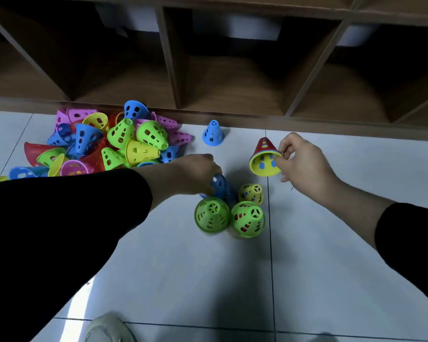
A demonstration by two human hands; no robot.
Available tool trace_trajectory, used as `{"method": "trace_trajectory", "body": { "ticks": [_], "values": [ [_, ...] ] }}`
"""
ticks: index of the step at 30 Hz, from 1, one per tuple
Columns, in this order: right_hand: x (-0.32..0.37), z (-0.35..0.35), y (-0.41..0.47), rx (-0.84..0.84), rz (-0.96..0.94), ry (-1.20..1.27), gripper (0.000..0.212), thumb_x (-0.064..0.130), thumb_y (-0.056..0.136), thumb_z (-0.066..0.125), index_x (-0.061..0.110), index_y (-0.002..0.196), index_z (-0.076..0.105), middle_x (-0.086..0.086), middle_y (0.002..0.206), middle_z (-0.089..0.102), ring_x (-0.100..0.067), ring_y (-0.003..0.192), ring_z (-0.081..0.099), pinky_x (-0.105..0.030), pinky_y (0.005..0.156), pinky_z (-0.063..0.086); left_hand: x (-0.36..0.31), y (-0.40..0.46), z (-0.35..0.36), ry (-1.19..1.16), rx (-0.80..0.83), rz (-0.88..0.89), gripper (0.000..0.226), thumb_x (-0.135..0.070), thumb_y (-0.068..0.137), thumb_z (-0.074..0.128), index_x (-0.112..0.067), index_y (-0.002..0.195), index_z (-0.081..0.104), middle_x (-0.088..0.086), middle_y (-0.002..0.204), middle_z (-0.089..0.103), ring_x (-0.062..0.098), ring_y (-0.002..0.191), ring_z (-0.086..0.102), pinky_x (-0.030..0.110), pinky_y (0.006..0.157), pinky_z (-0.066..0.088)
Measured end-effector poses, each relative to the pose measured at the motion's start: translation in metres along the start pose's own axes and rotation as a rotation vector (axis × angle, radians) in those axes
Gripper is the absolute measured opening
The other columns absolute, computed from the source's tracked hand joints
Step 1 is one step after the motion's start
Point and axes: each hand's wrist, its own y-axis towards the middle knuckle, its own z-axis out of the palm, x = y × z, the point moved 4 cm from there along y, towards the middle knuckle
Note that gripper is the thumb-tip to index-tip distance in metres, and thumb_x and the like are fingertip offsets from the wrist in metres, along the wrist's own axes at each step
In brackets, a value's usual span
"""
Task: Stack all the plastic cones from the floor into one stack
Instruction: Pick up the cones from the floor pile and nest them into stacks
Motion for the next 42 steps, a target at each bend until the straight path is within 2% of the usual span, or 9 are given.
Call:
{"method": "trace_trajectory", "body": {
  "ticks": [4, 8, 11, 16, 21, 26, 31, 35, 42],
  "values": [
    [-0.009, 0.009, -0.002, 0.011, 0.010, -0.025, 0.019, 0.020, 0.090, 0.068, 0.026, 0.084, 0.052, -0.004, 0.086, 0.057, -0.027, 0.064, 0.069, -0.018, 0.043, 0.042, -0.001, 0.004, 0.008, -0.073, 0.062, -0.037, 0.057, -0.059, 0.092, 0.057, -0.025, 0.137, 0.055, 0.004, 0.123, 0.055, 0.022, 0.113, 0.054, 0.032, 0.092, 0.045],
    [-0.005, 0.014, -0.006, -0.013, -0.104, -0.024, 0.025, 0.020, 0.089, 0.070, 0.028, 0.082, 0.048, -0.001, 0.086, 0.059, -0.021, 0.075, 0.065, -0.032, 0.066, 0.052, -0.007, -0.001, -0.019, -0.375, -0.267, -0.067, 0.061, -0.069, 0.094, 0.038, -0.024, 0.125, 0.065, 0.000, 0.119, 0.069, 0.016, 0.104, 0.063, 0.038, 0.093, 0.051],
    [0.007, 0.016, -0.012, -0.015, -0.242, 0.010, 0.026, 0.016, 0.086, 0.071, 0.029, 0.082, 0.049, 0.011, 0.089, 0.054, -0.011, 0.077, 0.056, -0.020, 0.065, 0.043, -0.022, 0.009, -0.028, -0.941, -0.198, -0.139, 0.058, -0.075, 0.085, 0.048, -0.028, 0.113, 0.068, -0.008, 0.095, 0.073, 0.008, 0.083, 0.070, 0.031, 0.076, 0.057],
    [0.008, 0.020, -0.015, 0.218, -0.183, 0.301, 0.024, 0.011, 0.085, 0.073, 0.026, 0.091, 0.055, 0.007, 0.103, 0.059, -0.012, 0.093, 0.064, -0.030, 0.081, 0.051, -0.039, 0.024, -0.021, -1.234, -0.143, -0.192, 0.043, -0.043, 0.081, 0.078, -0.019, 0.113, 0.061, 0.002, 0.100, 0.070, 0.018, 0.088, 0.071, 0.030, 0.079, 0.060],
    [-0.004, 0.019, -0.011, 0.334, 0.022, 0.403, 0.060, 0.057, 0.065, 0.080, 0.049, 0.117, 0.050, 0.010, 0.118, 0.066, -0.014, 0.103, 0.070, -0.039, 0.095, 0.055, -0.056, 0.023, -0.025, -0.814, -0.230, 0.037, 0.059, -0.038, 0.075, 0.084, -0.019, 0.123, 0.057, -0.002, 0.107, 0.068, 0.017, 0.098, 0.064, 0.033, 0.089, 0.053],
    [-0.024, 0.033, -0.018, 0.299, 0.002, 0.112, 0.052, 0.046, 0.073, 0.080, 0.040, 0.116, 0.052, 0.016, 0.106, 0.066, -0.002, 0.098, 0.065, -0.030, 0.086, 0.055, -0.048, 0.028, -0.007, -0.630, -0.022, 0.106, 0.080, -0.041, 0.076, 0.083, -0.023, 0.144, 0.044, -0.005, 0.132, 0.060, 0.012, 0.118, 0.055, 0.024, 0.099, 0.043],
    [-0.051, 0.054, -0.027, 0.419, -0.034, -0.124, 0.076, 0.065, 0.075, 0.073, 0.040, 0.139, 0.040, 0.025, 0.132, 0.048, 0.002, 0.120, 0.046, -0.023, 0.098, 0.038, 0.018, 0.031, -0.001, -0.380, -0.315, -0.043, 0.048, -0.034, 0.096, 0.060, -0.021, 0.141, 0.051, 0.002, 0.137, 0.058, 0.020, 0.121, 0.057, 0.030, 0.099, 0.045],
    [-0.054, 0.049, -0.009, 0.439, -0.035, -0.002, 0.081, 0.089, 0.073, 0.043, 0.044, 0.140, 0.042, 0.025, 0.141, 0.047, 0.008, 0.133, 0.040, -0.026, 0.109, 0.037, 0.047, 0.057, -0.004, -0.211, -0.330, -0.225, 0.057, -0.035, 0.095, 0.057, -0.021, 0.147, 0.038, 0.011, 0.141, 0.048, 0.035, 0.117, 0.056, 0.044, 0.093, 0.050],
    [-0.064, 0.058, 0.028, 0.330, -0.034, -0.054, 0.040, 0.055, 0.093, 0.053, 0.034, 0.127, 0.058, 0.016, 0.128, 0.060, -0.002, 0.122, 0.054, -0.023, 0.094, 0.043, 0.065, 0.124, -0.016, -0.111, -0.298, -0.270, 0.067, -0.029, 0.093, 0.060, -0.021, 0.151, 0.027, 0.015, 0.147, 0.038, 0.039, 0.120, 0.053, 0.047, 0.093, 0.048]
  ]
}}
